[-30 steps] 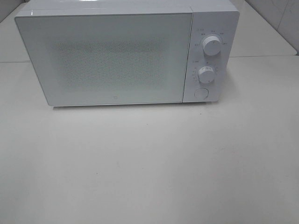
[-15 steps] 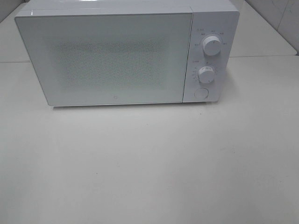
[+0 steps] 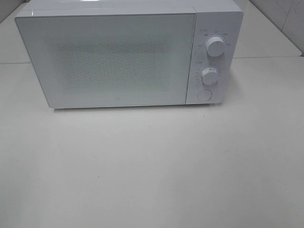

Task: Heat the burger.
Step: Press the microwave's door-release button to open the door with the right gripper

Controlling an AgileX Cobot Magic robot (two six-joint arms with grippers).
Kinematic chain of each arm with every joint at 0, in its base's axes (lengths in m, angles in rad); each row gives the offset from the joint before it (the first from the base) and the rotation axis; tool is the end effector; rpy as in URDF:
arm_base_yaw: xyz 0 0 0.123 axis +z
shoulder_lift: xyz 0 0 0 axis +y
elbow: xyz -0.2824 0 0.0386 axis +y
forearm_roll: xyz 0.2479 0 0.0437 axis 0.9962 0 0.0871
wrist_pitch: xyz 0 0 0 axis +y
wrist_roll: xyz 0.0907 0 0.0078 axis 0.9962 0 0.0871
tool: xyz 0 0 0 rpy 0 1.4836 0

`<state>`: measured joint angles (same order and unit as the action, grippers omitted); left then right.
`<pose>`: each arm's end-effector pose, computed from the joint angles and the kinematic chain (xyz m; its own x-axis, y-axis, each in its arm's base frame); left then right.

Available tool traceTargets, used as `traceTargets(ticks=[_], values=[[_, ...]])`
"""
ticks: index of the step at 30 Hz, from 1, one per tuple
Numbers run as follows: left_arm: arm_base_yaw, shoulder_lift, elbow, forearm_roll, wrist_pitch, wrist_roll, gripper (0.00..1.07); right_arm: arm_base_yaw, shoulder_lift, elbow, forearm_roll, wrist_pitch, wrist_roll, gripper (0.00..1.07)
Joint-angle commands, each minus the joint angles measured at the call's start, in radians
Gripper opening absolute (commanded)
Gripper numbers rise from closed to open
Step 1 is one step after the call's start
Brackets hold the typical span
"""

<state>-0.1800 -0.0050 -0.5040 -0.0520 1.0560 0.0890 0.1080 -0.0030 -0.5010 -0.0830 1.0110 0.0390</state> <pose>-0.0066 -0.0030 0.2787 -0.4214 0.1410 -0.8959 0.2459 0.9686 0.0368 -0.0029 -0.0068 0.2817 -0.4036 -0.0489 -0.9136 -0.0458 0.9984 -0.0332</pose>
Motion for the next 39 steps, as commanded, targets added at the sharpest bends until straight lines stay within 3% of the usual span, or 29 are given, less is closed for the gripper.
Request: traceTargets(ticks=[1, 26, 39], values=[[0.002, -0.011, 0.003, -0.007, -0.016, 0.003, 0.00, -0.005, -0.022, 0.003, 0.003, -0.011, -0.017, 0.67], [0.002, -0.011, 0.003, -0.007, -0.016, 0.003, 0.00, -0.005, -0.018, 0.003, 0.004, -0.013, -0.017, 0.64], [0.002, -0.011, 0.003, -0.007, -0.016, 0.003, 0.00, -0.005, 0.203, -0.025, 0.004, -0.180, -0.025, 0.64]])
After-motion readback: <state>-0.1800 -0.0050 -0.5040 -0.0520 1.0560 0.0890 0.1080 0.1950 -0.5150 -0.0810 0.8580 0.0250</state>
